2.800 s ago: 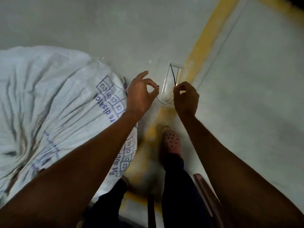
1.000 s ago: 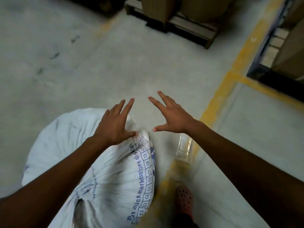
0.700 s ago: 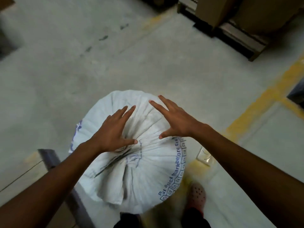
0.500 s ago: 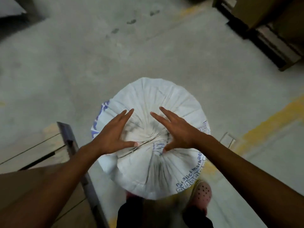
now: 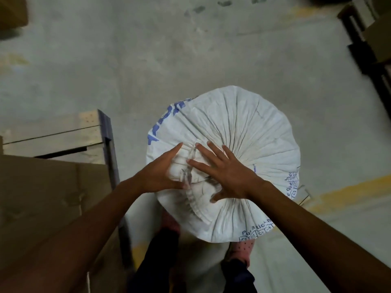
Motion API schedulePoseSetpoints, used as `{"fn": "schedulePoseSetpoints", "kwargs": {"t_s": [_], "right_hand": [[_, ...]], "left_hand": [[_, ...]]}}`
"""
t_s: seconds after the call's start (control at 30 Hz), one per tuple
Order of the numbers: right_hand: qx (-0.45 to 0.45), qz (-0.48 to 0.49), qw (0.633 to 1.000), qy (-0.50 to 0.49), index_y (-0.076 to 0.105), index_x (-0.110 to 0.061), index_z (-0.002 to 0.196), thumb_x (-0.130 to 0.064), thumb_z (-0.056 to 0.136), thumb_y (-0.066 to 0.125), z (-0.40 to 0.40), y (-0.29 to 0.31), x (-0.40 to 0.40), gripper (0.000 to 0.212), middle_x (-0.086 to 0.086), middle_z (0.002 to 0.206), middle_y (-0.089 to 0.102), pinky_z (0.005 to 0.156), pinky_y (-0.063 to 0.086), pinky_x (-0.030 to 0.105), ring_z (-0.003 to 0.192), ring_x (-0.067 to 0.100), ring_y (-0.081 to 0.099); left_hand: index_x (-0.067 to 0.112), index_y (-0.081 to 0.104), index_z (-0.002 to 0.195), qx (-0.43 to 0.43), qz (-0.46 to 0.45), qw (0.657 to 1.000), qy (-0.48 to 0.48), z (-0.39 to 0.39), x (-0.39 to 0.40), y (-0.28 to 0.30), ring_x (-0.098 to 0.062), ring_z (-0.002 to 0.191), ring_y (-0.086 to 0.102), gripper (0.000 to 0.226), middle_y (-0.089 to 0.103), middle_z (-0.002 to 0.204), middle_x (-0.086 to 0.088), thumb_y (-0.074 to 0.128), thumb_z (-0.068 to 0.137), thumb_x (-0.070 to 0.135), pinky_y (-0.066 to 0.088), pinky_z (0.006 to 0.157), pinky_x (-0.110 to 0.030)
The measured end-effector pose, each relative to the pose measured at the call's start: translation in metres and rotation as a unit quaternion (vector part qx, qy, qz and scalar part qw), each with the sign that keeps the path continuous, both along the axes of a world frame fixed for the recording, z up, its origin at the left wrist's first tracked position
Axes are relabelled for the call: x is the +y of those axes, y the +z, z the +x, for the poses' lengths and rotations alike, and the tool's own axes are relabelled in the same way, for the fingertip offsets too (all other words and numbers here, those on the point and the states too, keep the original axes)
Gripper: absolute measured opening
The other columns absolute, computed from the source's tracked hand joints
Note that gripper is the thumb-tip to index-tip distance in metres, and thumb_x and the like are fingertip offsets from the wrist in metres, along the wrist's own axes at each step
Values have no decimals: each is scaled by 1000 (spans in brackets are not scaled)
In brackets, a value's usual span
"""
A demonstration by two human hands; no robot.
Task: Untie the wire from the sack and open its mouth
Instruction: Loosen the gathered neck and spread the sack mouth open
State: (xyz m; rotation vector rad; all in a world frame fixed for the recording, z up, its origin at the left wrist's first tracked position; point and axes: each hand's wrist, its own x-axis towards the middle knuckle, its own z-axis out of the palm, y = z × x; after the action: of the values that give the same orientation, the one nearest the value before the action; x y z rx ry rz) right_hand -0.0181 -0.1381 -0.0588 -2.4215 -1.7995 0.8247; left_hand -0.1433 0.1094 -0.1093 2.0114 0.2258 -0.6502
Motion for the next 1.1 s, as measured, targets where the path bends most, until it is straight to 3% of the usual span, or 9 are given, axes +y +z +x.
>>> {"fn": "schedulePoseSetpoints", "kwargs": {"t_s": [0.03,0.2,0.3,0.37,0.5,0.63,0.73,0.9,1.1], "right_hand": [[-20,10,999,28,-6,-39,164,-68,62,85,0,1,3,140,8,173,-20,125,3,66,159,38,-18],[-112,-22,972,206,35,-17,158,-78,67,73,0,-5,17,117,13,173,17,123,0,71,161,39,-4],[-118,-7,962,245,58,-12,137,-85,73,59,4,-7,14,97,14,136,64,125,0,66,150,40,37],[-114,10,965,235,65,-14,126,-91,78,47,11,-5,5,92,10,110,72,122,13,62,125,35,57],[-91,-33,979,182,55,-19,141,-98,79,29,31,8,-19,104,7,103,74,104,23,51,110,30,64],[-16,-173,978,115,12,-33,164,-99,79,22,41,16,-38,108,11,118,70,112,18,47,124,26,55],[28,-230,969,81,23,-42,161,-102,74,11,41,16,-49,106,2,148,58,118,11,53,141,26,42],[87,-266,960,26,46,-51,147,-106,52,-15,35,20,-54,125,-3,149,42,123,-3,65,151,24,26],[11,-179,983,35,74,-36,113,-95,78,-4,25,9,-75,103,-10,163,31,121,0,73,152,26,24]], "left_hand": [[29,6,169,-1,4,1000,1,-3,5,0,3,149,22,130,19,167,21,95,75,39,24,113,2],[40,3,168,16,32,999,1,-15,19,-7,-13,159,27,139,20,176,10,94,65,62,33,127,-37],[43,4,168,10,47,999,-4,-18,9,-12,-17,158,30,140,22,176,9,94,63,64,34,126,-39],[42,6,168,-2,47,999,-6,-18,-1,-14,-17,156,33,138,26,175,7,94,64,63,35,126,-40],[39,15,168,-32,37,999,5,-15,-21,-11,-15,153,38,134,35,170,6,92,61,68,34,124,-32],[34,29,164,-67,28,997,18,-9,-31,-2,-6,142,46,128,47,161,8,93,59,66,36,115,-23],[38,36,160,-78,27,996,19,-4,-31,4,0,131,53,121,55,152,13,93,58,70,43,108,-23],[38,56,140,-91,18,996,17,2,-30,9,8,116,59,98,64,126,21,86,56,79,43,93,-9],[39,67,118,-112,18,994,0,10,-47,0,-12,83,63,76,68,90,13,85,57,81,50,72,-19]]}}
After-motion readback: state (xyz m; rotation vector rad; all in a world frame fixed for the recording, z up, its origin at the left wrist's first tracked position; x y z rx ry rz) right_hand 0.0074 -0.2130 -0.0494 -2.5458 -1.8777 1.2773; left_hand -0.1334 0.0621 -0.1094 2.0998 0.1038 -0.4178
